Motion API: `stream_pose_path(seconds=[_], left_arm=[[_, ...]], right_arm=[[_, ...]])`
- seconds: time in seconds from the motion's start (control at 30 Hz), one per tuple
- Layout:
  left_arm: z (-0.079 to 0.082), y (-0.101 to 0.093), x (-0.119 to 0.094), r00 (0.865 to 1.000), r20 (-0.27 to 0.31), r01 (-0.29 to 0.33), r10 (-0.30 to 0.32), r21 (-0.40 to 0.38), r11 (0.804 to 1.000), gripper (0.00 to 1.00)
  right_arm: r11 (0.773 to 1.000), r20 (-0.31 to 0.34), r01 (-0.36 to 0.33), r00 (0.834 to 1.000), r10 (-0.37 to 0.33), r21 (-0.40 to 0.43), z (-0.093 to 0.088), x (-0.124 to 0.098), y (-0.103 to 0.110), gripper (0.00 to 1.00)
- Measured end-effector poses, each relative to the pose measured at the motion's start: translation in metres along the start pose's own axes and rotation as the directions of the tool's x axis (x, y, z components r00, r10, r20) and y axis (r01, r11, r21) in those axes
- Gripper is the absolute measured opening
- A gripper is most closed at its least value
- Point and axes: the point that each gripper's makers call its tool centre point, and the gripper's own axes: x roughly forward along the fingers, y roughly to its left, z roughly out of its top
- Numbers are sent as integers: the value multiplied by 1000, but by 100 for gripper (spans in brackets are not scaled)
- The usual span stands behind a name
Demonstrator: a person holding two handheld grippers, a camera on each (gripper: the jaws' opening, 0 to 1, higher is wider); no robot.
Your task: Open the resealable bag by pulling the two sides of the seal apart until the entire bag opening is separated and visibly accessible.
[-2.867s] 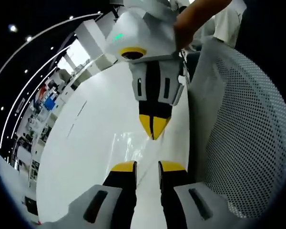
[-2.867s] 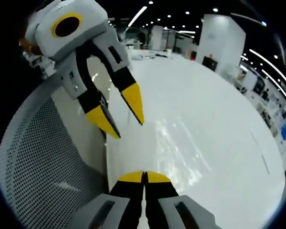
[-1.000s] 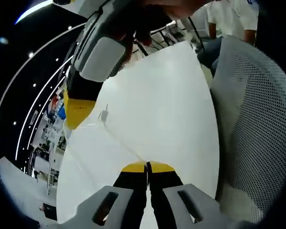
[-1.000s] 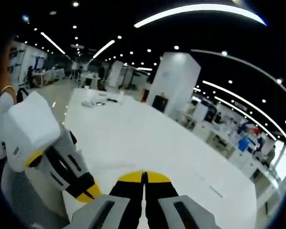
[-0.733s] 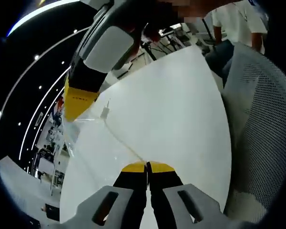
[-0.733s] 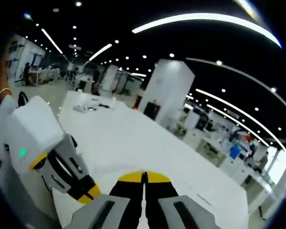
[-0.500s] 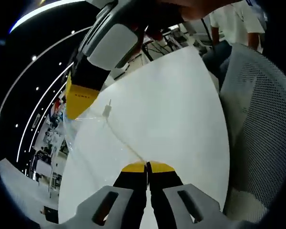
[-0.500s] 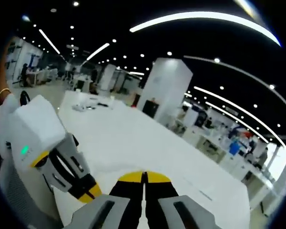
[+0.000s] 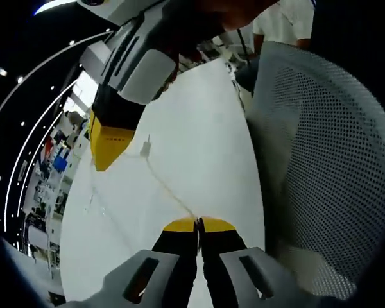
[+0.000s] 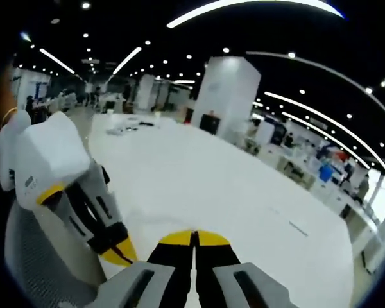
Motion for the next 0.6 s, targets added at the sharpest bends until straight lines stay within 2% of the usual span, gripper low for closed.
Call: stream_pose_path(seconds=[0.17,0.23,0.33,0.37,0.4,0.43,0.5,0.6], left_arm=[[-8,-8,1,1000,-12,5,-5,-25,1000,0],[-10,-8,0,1000,-12,-10,9,-60,998,1],[-10,-6,-2,1000,6,-28,29,-150,988,4],[-10,-5,-3,999,7,-30,32,-158,987,5],[-11,-4,-5,999,6,-40,43,-215,976,6],[-10,-3,-6,999,19,-43,50,-240,970,9],[-8,3,-10,996,40,-63,77,-278,958,13],[-11,5,-16,996,29,-79,90,-276,958,16]], right_arm=[[1000,-25,-9,1000,10,5,-13,3,12,0],[1000,-42,-4,999,3,-9,-19,7,15,0],[1000,-55,-1,998,0,-24,-24,13,19,0],[1000,-59,3,998,-4,-27,-25,14,19,0],[1000,-62,6,998,-7,-27,-26,17,20,0],[1000,-66,8,998,-10,-28,-28,18,21,0],[999,-75,18,997,-22,-49,-31,22,21,0],[998,-81,31,996,-36,-64,-37,28,17,0]])
